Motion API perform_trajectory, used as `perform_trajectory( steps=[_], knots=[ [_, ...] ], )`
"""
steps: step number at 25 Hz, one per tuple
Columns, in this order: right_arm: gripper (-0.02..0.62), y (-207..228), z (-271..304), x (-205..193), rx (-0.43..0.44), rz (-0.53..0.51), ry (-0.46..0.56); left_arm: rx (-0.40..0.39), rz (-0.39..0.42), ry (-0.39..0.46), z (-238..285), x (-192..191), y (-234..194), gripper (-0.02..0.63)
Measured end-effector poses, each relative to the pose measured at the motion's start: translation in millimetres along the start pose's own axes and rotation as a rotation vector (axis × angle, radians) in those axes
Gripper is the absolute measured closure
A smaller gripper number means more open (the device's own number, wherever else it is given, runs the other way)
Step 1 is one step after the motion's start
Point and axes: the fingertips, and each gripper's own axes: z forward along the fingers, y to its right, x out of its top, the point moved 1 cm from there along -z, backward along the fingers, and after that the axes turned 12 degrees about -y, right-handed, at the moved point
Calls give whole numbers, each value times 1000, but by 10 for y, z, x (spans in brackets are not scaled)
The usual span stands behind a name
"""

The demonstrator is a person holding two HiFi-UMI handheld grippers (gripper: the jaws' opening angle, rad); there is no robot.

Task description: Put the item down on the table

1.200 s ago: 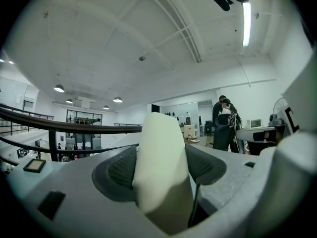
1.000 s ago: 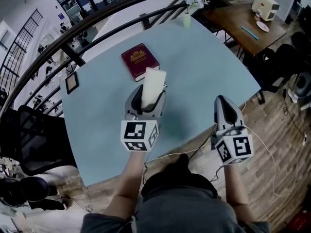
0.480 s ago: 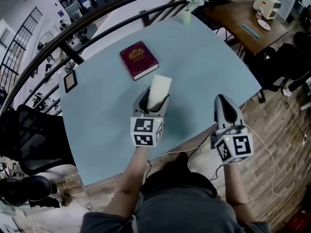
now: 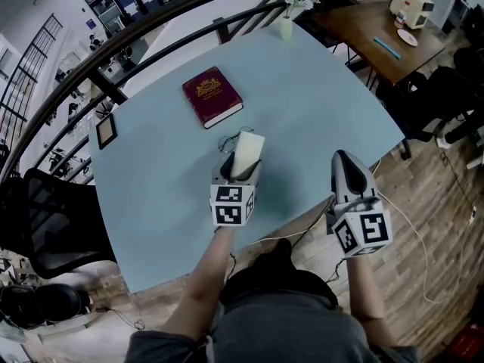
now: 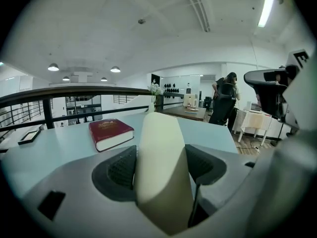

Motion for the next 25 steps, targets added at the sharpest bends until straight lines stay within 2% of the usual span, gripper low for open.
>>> perform_trajectory(
  steps=[18,25],
  knots=[
    [592,68,22,-34,-11,2,-7,0,0,-188,461,-585,-5,297],
    [592,77,61,-18,-12,4,-9,-1,-5,-240,543,-704,-45,296]
  ],
)
